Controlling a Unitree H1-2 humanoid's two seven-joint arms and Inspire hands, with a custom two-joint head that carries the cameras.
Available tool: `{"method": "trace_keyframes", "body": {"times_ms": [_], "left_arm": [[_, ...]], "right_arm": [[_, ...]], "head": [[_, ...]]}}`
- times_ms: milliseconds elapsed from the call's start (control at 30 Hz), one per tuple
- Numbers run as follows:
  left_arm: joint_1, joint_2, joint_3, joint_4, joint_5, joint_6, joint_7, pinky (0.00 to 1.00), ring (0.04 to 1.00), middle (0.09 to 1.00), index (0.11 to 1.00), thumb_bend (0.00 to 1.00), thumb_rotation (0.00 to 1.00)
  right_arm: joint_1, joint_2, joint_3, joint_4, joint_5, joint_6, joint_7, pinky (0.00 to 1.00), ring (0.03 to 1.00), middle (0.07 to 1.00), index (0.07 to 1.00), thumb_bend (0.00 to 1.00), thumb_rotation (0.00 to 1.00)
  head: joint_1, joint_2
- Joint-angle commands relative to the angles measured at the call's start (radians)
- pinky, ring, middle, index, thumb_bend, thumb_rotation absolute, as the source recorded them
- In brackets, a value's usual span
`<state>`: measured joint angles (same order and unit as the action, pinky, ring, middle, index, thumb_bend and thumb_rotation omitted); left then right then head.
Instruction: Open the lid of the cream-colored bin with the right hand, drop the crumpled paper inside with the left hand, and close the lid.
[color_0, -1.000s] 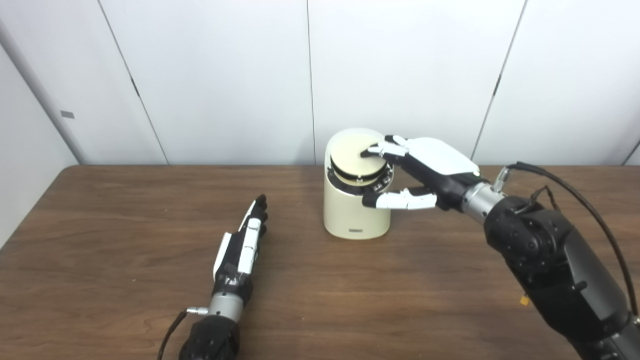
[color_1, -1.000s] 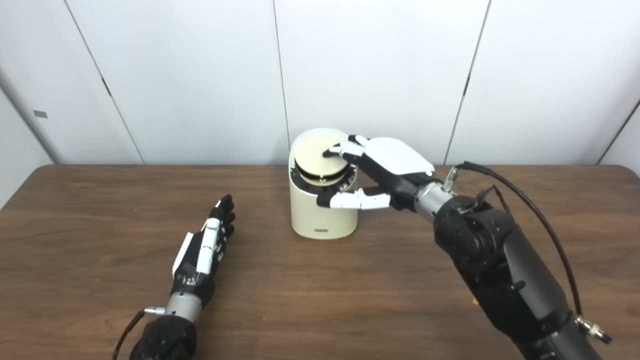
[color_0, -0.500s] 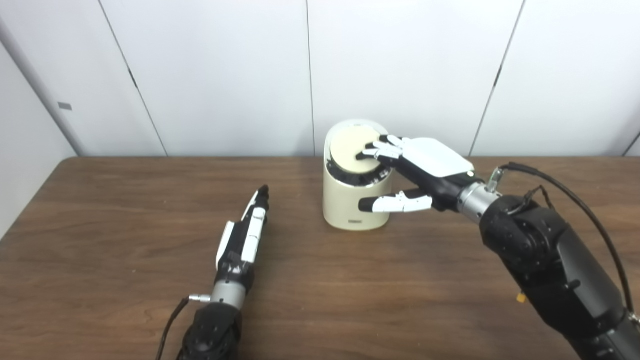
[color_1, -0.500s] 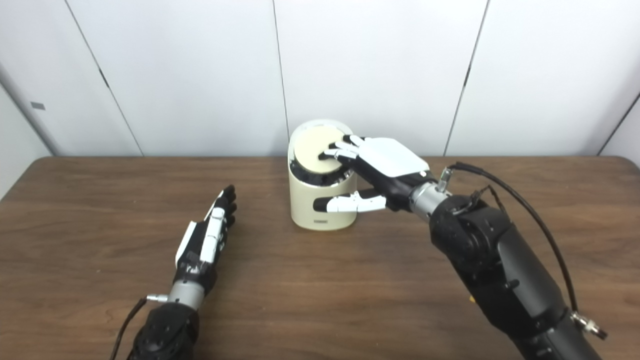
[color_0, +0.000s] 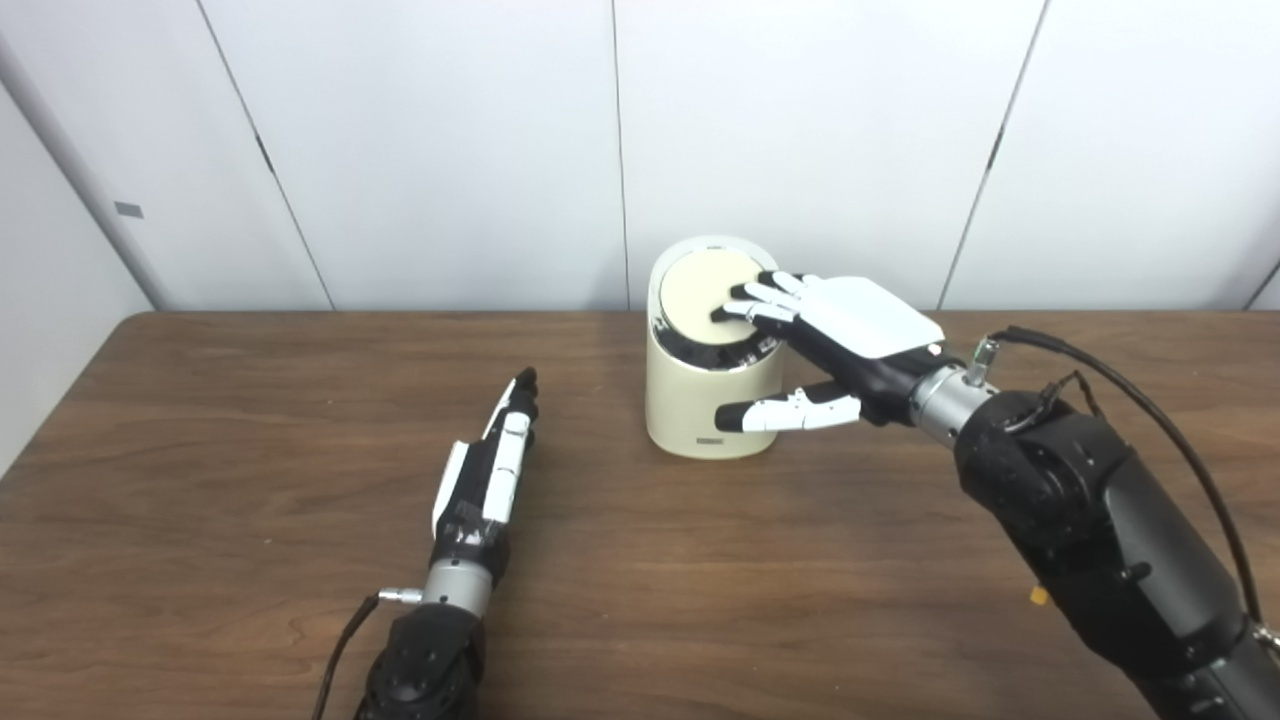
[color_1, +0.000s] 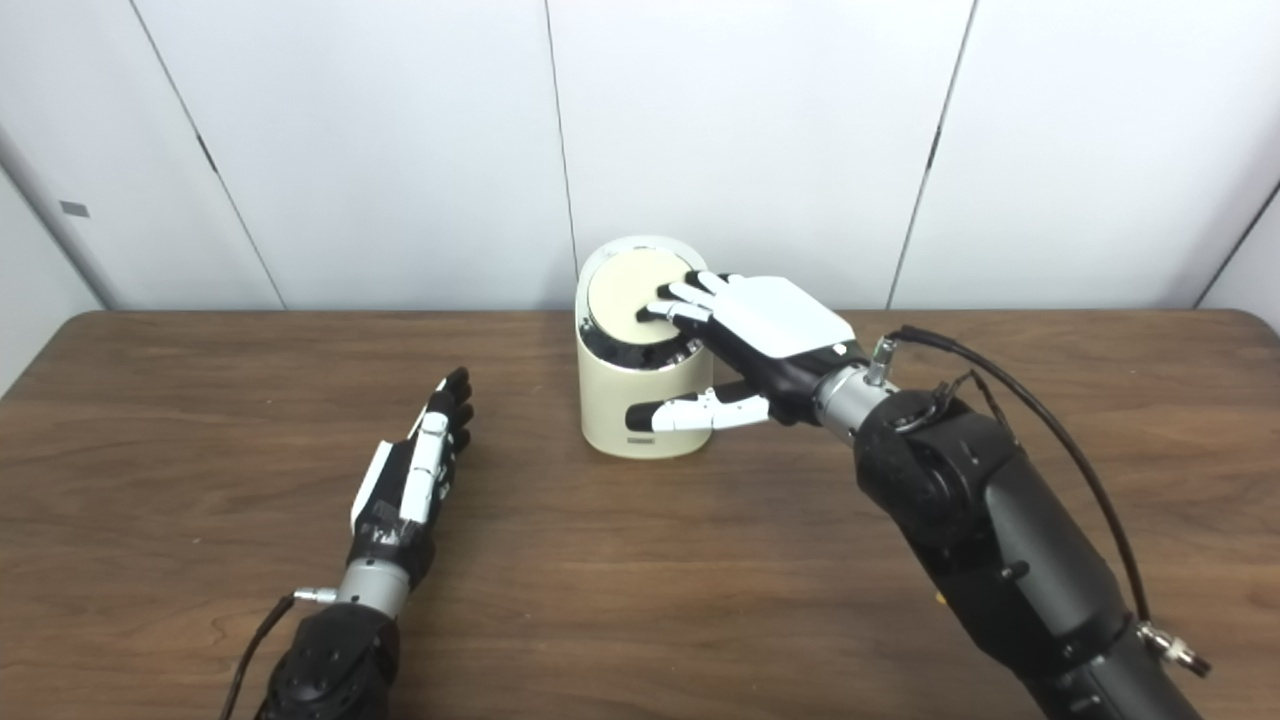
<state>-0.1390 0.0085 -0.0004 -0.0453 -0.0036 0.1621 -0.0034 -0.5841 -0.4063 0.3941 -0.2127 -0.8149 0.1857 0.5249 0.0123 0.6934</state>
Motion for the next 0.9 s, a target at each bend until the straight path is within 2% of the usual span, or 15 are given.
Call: {"method": "trace_keyframes", "body": {"times_ms": [0,200,367,500,667,867], "left_arm": [[-0.019,-0.004,-0.003,-0.017,-0.004,-0.005,-0.005,1.00,1.000,1.000,1.000,0.63,1.00],[-0.017,-0.003,-0.001,-0.015,-0.010,-0.016,-0.005,1.00,1.000,1.000,1.000,0.63,1.00],[-0.017,0.001,-0.004,-0.015,-0.006,-0.013,-0.006,1.00,1.000,1.000,1.000,0.63,1.00],[-0.018,0.003,-0.010,-0.020,0.007,0.007,-0.003,1.00,1.000,1.000,1.000,0.61,1.00],[-0.017,0.001,-0.014,-0.026,0.016,0.024,-0.002,1.00,1.000,1.000,1.000,0.63,1.00],[-0.016,-0.001,-0.012,-0.016,0.001,0.006,-0.009,1.00,1.000,1.000,1.000,0.58,1.00]], "right_arm": [[-0.027,-0.017,0.009,0.013,-0.024,0.007,0.044,1.00,1.000,0.955,0.853,0.64,1.00],[-0.026,-0.015,0.011,0.016,-0.034,0.018,0.068,1.00,1.000,0.947,0.807,0.64,1.00],[-0.021,-0.005,-0.006,0.009,-0.020,0.027,0.057,1.00,1.000,0.959,0.853,0.64,1.00],[-0.007,0.022,-0.050,-0.008,0.027,0.022,0.008,1.00,1.000,0.977,0.920,0.66,1.00],[0.001,0.050,-0.105,-0.021,0.079,0.010,-0.043,1.00,1.000,0.997,0.985,0.63,1.00],[0.004,0.067,-0.166,-0.024,0.132,0.011,-0.083,1.00,1.000,1.000,1.000,0.58,1.00]], "head": [[0.001,0.001],[0.001,0.002],[0.001,0.002],[0.001,0.002],[0.003,-0.001],[0.004,-0.005]]}}
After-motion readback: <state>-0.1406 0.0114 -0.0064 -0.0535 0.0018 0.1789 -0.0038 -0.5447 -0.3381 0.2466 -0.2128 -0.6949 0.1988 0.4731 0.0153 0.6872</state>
